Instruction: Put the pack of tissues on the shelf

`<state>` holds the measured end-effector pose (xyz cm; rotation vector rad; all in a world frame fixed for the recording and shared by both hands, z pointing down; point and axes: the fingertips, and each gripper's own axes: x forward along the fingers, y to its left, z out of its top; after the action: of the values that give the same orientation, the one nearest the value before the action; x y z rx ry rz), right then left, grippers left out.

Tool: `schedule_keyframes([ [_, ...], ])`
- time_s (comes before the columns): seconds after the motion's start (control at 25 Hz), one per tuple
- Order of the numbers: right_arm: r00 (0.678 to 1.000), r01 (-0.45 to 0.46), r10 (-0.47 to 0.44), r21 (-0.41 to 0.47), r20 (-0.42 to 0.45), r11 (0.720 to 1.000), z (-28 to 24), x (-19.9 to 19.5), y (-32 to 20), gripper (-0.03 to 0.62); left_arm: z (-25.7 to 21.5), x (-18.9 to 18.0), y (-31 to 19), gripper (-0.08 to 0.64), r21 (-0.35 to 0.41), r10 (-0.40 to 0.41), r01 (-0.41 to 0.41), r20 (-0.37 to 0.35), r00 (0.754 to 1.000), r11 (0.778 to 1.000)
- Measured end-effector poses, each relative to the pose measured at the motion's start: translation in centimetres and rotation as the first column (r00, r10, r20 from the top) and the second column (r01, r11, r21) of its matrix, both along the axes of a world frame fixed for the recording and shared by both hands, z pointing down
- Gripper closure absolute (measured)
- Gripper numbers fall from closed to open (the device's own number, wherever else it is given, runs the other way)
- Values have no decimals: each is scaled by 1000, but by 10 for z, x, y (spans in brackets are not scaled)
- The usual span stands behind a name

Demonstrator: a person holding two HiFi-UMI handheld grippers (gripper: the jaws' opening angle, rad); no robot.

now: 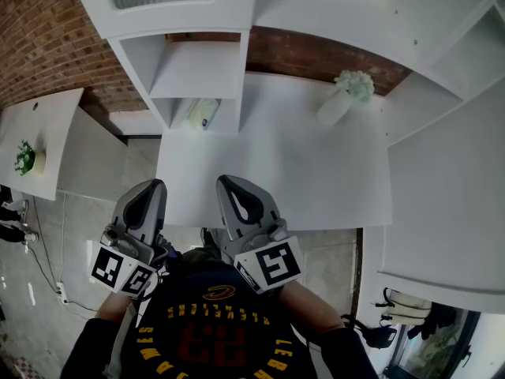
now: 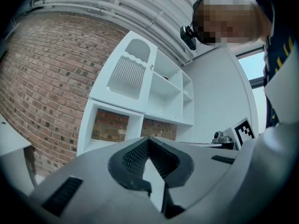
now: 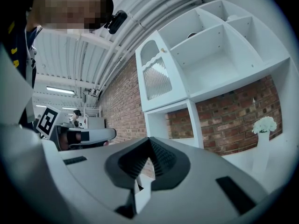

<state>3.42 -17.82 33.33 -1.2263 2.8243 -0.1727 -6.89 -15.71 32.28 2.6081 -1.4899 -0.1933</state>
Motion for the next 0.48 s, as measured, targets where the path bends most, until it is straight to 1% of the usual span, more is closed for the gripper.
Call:
schedule_keyframes([
  [0.08, 1000, 4, -4, -9, -1, 1000, 1, -2, 0, 586, 2, 0, -1, 557, -4, 0, 0, 0, 1000, 1000],
  [0.16, 1000, 1, -1, 0, 0, 1000, 1, -2, -2, 586, 4, -1, -2, 557, -8, 2, -2, 5, 1000, 1000],
  [0.32, 1000, -4, 4, 3, 1, 1000, 2, -3, -4, 587, 6, -1, -5, 557, -6, 0, 0, 29, 1000, 1000],
  [0.48, 1000, -7, 7, 1, -3, 1000, 3, -4, -4, 586, 6, -1, -6, 557, -2, 5, -5, 29, 1000, 1000],
])
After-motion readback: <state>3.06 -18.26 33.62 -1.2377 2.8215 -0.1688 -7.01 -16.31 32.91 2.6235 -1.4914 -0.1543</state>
